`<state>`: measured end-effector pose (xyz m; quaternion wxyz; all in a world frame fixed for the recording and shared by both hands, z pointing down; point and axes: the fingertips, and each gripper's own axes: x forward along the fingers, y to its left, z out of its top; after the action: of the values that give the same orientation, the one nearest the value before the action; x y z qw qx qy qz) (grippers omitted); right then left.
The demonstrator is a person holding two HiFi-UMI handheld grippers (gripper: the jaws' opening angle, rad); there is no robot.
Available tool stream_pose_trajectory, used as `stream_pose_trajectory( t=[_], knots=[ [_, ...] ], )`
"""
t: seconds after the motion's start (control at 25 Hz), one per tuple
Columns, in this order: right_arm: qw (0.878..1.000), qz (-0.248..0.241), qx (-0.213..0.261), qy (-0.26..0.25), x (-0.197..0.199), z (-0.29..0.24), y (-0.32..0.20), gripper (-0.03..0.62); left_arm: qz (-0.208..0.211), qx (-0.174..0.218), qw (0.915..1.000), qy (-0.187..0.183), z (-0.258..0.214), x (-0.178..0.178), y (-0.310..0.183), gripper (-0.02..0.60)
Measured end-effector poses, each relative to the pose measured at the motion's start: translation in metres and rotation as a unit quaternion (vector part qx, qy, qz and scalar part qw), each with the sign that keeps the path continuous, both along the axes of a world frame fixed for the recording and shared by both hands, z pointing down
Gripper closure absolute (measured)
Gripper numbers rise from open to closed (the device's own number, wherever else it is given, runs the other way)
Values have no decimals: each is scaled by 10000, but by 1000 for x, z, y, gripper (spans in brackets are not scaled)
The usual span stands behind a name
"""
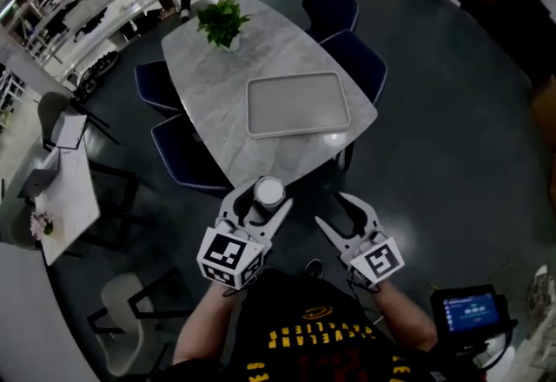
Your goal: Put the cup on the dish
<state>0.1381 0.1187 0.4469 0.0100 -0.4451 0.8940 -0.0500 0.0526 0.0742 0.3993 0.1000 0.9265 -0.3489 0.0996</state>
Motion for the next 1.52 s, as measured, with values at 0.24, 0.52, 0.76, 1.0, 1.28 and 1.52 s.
stream_pose_trajectory(
  t=[0.24, 0.52, 0.76, 1.0, 1.28, 1.52],
  knots=[
    [10000, -86, -11, 38, -9, 3, -12, 355, -78, -15, 10000, -22, 3, -11, -14, 318],
    [9998, -105, -162, 56, -16, 14, -46, 355, -85, -84, 9999, 13, 18, -14, -56, 318],
    [9991, 40, -401, 151, -15, 27, -88, 355, -242, 23, 9997, -58, 26, -34, -103, 318],
    [9978, 291, -579, 118, -18, 29, -129, 355, -250, 13, 9996, -131, 33, -55, -149, 318],
    [9951, 674, -718, 16, -20, 26, -167, 356, -133, 79, 9998, -126, 36, -75, -189, 318],
    [9919, 948, -843, -104, -22, 35, -185, 355, -83, 213, 9997, -66, 41, -92, -215, 318]
  ],
)
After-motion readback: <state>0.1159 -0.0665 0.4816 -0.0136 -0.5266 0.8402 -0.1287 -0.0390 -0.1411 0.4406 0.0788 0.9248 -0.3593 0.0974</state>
